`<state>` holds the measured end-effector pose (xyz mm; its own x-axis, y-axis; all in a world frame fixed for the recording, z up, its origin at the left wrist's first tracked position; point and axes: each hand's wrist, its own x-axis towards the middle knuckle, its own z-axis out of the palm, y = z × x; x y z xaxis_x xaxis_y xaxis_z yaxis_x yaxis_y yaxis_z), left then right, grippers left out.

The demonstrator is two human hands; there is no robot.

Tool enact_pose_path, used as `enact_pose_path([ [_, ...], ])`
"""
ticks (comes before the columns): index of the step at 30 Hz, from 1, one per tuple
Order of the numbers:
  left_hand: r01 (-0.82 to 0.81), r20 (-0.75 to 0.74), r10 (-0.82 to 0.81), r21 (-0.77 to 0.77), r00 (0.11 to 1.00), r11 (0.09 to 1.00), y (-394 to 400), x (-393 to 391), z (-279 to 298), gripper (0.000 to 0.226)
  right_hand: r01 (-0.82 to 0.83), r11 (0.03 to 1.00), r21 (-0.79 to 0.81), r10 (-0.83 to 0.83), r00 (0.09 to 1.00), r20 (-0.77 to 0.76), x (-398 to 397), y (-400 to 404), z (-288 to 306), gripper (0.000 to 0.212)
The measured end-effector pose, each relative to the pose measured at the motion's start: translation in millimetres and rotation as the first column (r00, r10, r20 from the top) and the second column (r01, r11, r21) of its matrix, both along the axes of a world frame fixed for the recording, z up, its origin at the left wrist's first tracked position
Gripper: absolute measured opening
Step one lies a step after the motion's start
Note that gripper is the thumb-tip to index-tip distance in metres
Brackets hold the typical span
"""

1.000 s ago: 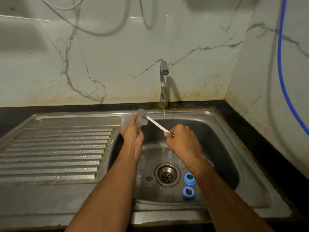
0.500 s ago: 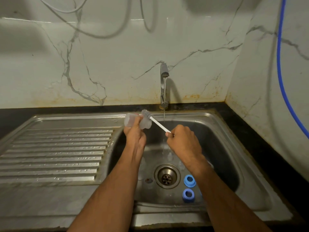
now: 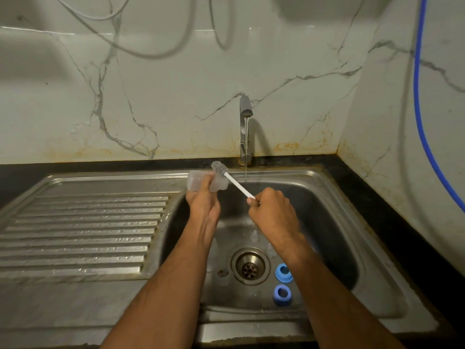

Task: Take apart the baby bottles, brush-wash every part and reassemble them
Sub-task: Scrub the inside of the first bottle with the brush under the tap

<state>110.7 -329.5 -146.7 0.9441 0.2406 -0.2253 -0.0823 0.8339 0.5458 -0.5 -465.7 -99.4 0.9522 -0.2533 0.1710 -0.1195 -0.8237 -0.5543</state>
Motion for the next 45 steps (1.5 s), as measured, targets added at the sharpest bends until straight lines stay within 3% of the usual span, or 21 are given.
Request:
enact_pose_path([
  [6,-0.103,-0.088,0.103,0.005,0.991,0.995,19,9,4,0.05,-0.086,0.996,0.019,0.087,0.994,-0.067,-8,-8,5,0.026],
  [12,-0.013,-0.181,0.037,0.134,0.983,0.991,16,15,-8,0.073,0.086,0.995,0.042,-0.084,0.995,-0.047,-20,-47,9,0.037],
  [16,0.03,-0.193,0.016,0.231,0.981,0.973,11,12,-7,0.065,0.125,0.989,0.076,-0.121,0.991,-0.057,-21,-64,7,0.043],
  [19,0.105,-0.22,-0.05,0.245,0.974,0.964,8,8,-2,0.058,0.108,0.99,0.087,-0.102,0.992,-0.075,-21,-64,9,0.041],
  [23,0.168,-0.258,-0.106,0.235,0.96,0.957,12,11,-3,0.073,0.012,0.996,0.083,-0.008,0.999,-0.052,-22,-50,11,0.042],
  [27,0.226,-0.198,-0.181,0.234,0.963,0.946,7,12,-3,0.062,-0.071,0.996,0.048,0.073,0.996,-0.056,-22,-26,6,0.033],
  [30,0.235,-0.201,-0.167,0.385,0.965,0.893,-5,10,-4,0.054,-0.016,0.999,-0.031,0.015,0.999,-0.03,-13,-15,2,0.029],
  [32,0.26,-0.203,-0.186,0.455,0.961,0.852,-16,4,-4,0.049,0.011,1.0,0.016,-0.011,1.0,-0.027,-6,-11,2,0.027],
  [37,0.161,-0.192,-0.091,0.387,0.977,0.908,2,14,5,0.05,-0.091,0.987,0.134,0.098,0.994,-0.041,-7,-11,-1,0.025],
  [41,0.182,-0.183,-0.139,0.243,0.973,0.953,12,18,3,0.048,-0.109,0.984,0.14,0.118,0.991,-0.056,-6,-17,-2,0.026],
  [45,0.254,-0.164,-0.214,0.285,0.963,0.924,2,8,3,0.043,-0.042,0.996,0.079,0.043,0.999,-0.005,-2,-14,-2,0.026],
])
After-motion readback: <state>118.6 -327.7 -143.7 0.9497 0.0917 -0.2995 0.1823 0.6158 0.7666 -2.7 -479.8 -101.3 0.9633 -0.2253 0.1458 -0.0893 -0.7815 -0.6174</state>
